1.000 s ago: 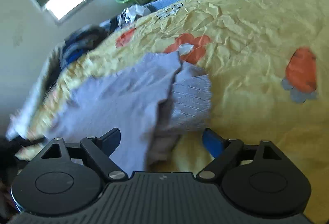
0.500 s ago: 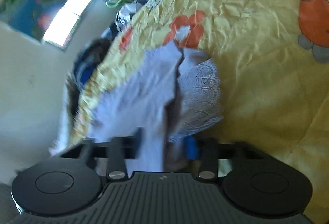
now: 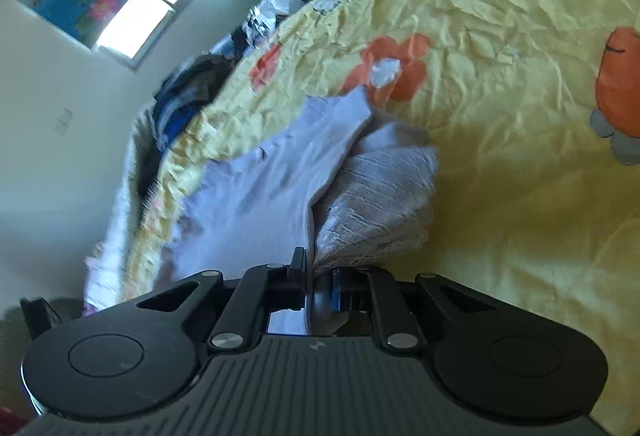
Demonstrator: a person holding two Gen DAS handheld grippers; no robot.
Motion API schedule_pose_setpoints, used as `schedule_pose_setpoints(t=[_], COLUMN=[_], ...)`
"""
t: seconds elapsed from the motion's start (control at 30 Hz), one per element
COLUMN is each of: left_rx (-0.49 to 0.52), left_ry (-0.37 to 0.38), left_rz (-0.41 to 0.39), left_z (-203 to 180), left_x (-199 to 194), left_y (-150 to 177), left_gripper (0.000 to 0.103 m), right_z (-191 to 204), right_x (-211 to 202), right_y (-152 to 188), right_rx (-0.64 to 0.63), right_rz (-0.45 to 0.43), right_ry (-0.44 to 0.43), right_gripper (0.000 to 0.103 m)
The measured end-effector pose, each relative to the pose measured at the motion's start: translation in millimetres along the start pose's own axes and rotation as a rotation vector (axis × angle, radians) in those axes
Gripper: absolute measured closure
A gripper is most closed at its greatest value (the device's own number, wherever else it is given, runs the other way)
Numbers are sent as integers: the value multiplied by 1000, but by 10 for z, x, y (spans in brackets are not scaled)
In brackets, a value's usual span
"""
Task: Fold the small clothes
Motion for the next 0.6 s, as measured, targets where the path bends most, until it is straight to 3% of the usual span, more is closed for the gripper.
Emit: schedule_pose_setpoints(t=[0.07, 0.1, 0.17, 0.23, 0.37, 0.47, 0.57, 0.6], left_rx=[25, 41, 64, 88, 132, 140, 137, 137], left_ry=[1, 2, 30, 41, -12, -57, -81, -85], left_rz=[-20, -31, -36, -26, -21, -38, -55, -54], left_z=[-34, -48, -72, -108, -135, -98, -79, -81], left_x=[21, 26, 28, 17, -24, -50, -60, -59], left_y=[10, 14, 21, 24, 53, 69, 58, 50], left_gripper=[74, 71, 48, 39, 35, 33, 32, 32], right_z=[-77, -101, -146, -179, -32, 219, 446, 513], right_x=[52, 42, 1, -77, -375, -494, -345, -243], right_y=[53, 71, 80, 53, -26, -68, -119, -128], right_rx=[27, 31, 54, 81, -21, -156, -277, -318], right_rz=[-14, -37, -72, -105, -242, -322, -260, -230], right_ry=[-12, -20, -40, -15, 117, 144, 109, 108], right_gripper=[74, 74, 66, 62, 58, 55, 38, 38])
Point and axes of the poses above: each gripper's, at about its wrist camera, not at the fingertips, and x roughly the way its jaws point, z to its left, y to its underside, the point moved 2 cm from there along x, roughly the way its jaws point, and after that the axes turned 5 degrees about -y, right-handed, at the moved point
